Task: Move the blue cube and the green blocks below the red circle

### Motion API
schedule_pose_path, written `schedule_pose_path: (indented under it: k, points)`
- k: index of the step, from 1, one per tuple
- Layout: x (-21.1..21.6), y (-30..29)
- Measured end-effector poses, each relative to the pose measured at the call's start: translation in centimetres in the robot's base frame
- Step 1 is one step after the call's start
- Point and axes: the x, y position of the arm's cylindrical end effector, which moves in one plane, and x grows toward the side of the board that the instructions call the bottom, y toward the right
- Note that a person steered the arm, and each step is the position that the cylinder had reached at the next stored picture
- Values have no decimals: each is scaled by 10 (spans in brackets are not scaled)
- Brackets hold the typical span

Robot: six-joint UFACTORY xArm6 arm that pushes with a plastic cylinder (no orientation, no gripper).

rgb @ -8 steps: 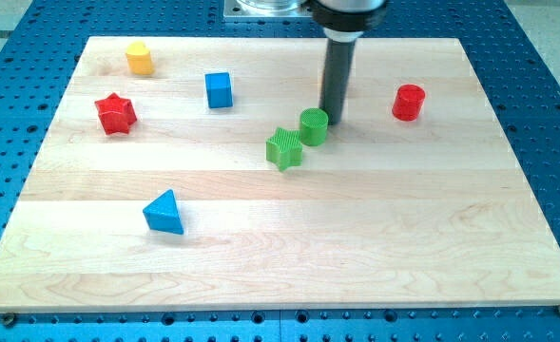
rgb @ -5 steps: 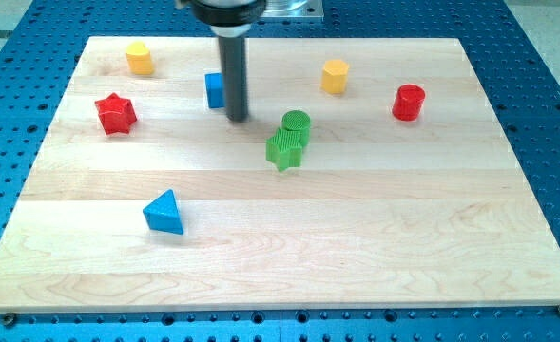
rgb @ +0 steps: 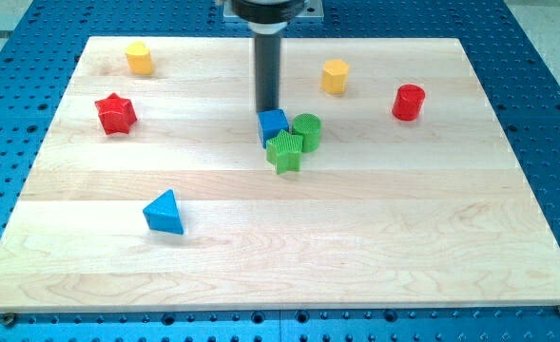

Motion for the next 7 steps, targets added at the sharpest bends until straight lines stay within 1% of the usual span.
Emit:
schedule_pose_path:
  k: [1,2,3,4,5,6,7]
  points:
    - [6,-8]
    - [26,2]
    - [30,-18]
    - [41,-14]
    - [52,23]
    - [58,111]
    - [54,97]
